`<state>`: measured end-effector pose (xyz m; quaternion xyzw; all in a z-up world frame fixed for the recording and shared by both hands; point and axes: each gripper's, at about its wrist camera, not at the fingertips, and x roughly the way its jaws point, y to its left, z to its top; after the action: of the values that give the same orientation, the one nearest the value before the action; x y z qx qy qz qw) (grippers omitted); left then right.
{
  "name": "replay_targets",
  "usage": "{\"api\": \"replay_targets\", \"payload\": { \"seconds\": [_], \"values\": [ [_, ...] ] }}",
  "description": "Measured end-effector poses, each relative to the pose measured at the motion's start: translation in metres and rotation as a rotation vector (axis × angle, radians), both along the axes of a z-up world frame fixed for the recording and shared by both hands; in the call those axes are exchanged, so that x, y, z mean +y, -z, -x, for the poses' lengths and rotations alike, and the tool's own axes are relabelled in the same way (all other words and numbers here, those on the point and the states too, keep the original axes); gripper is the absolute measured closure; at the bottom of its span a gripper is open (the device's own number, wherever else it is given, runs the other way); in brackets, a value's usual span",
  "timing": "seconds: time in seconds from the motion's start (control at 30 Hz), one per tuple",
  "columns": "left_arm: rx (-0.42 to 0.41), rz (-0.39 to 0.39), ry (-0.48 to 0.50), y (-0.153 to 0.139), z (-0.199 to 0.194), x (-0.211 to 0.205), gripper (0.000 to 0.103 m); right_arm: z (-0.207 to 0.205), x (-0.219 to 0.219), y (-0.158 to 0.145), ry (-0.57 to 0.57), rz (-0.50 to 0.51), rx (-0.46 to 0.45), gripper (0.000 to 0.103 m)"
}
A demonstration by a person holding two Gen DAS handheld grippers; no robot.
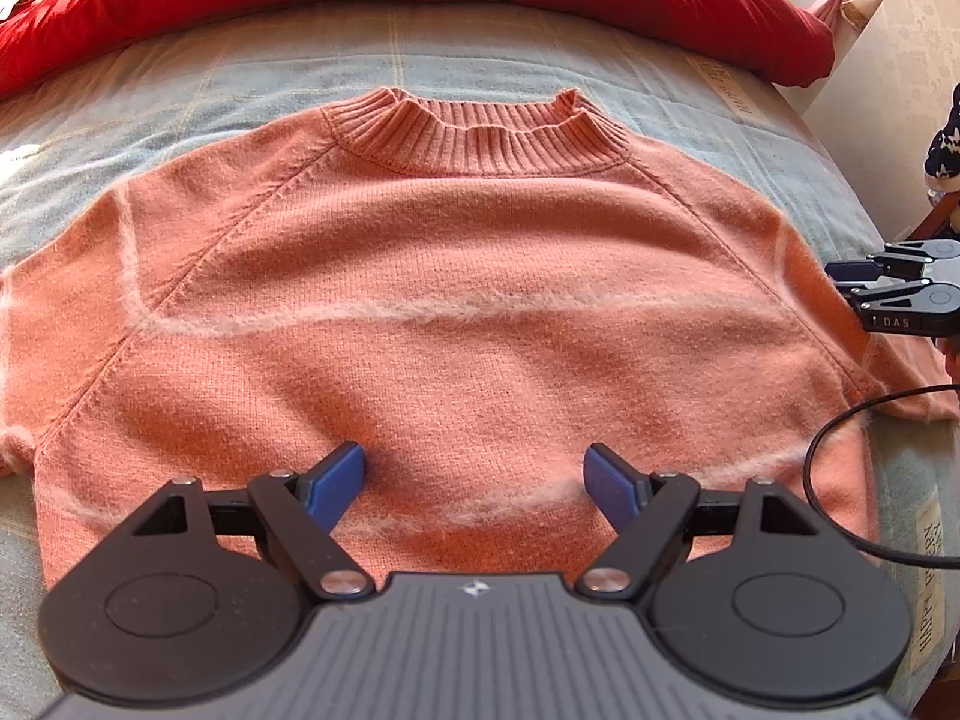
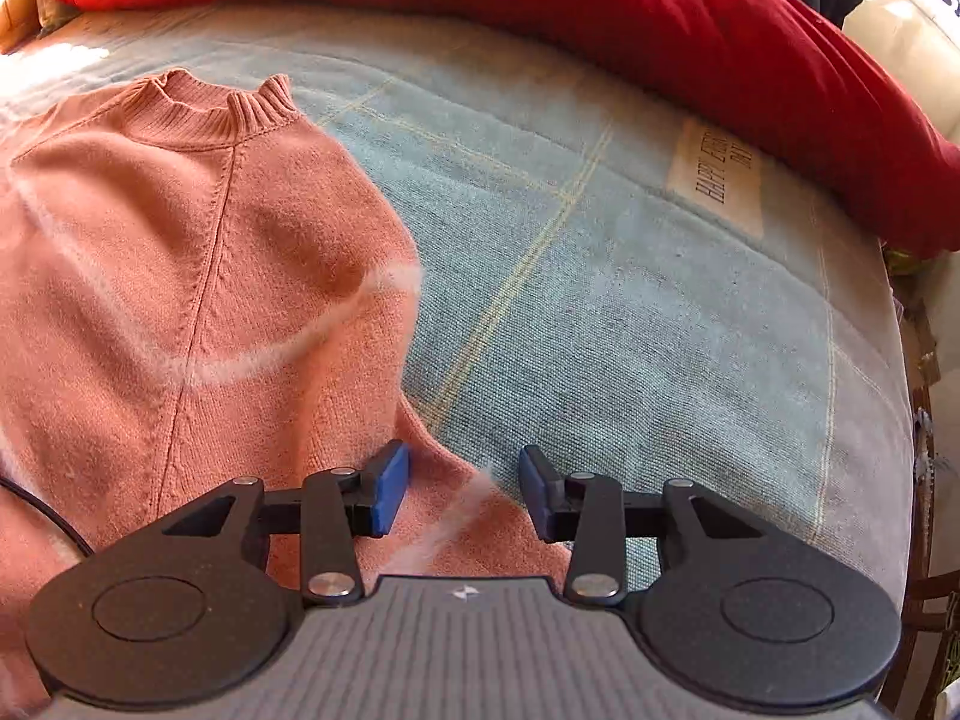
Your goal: Fold clothes
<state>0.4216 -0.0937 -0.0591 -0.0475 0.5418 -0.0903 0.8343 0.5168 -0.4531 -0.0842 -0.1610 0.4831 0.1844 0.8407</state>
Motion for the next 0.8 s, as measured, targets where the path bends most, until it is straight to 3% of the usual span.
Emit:
{"api": "replay_targets", "payload": {
  "seconds": [0.13,0.2,0.27,0.33,0.4,0.47,0.53,0.7,0.8],
  "values": [
    [0.007,-0.021,0.014,0.002,-0.003,-0.007,0.022,0.001,0.006,-0.003,-0.026,0.026,0.027,0.069],
    [0.007,-0.03,0.015,0.001,-0.005,-0.009,0.021,0.002,0.01,-0.003,-0.046,0.075,0.021,0.087],
    [0.006,-0.036,0.014,0.0,-0.006,-0.011,0.021,0.006,0.015,-0.004,-0.063,0.177,-0.03,0.096],
    [-0.002,-0.031,0.007,-0.003,-0.006,-0.011,0.021,0.007,0.016,-0.006,-0.044,0.28,-0.101,0.096],
    [-0.015,-0.029,0.004,-0.007,-0.007,-0.01,0.021,0.0,0.007,-0.007,0.046,0.299,-0.115,0.096],
    [-0.04,-0.039,0.004,-0.013,-0.008,-0.01,0.021,-0.005,-0.002,-0.01,0.122,0.287,-0.11,0.095],
    [-0.068,-0.042,0.007,-0.021,-0.009,-0.008,0.021,-0.001,-0.002,-0.024,0.135,0.203,-0.113,0.089],
    [-0.108,-0.05,-0.005,-0.02,-0.019,0.0,0.021,0.015,0.026,-0.038,0.059,-0.096,-0.067,0.054],
    [-0.107,-0.016,-0.025,-0.003,-0.031,0.01,0.021,0.009,0.048,-0.015,0.031,-0.12,-0.025,0.054]
  ]
}}
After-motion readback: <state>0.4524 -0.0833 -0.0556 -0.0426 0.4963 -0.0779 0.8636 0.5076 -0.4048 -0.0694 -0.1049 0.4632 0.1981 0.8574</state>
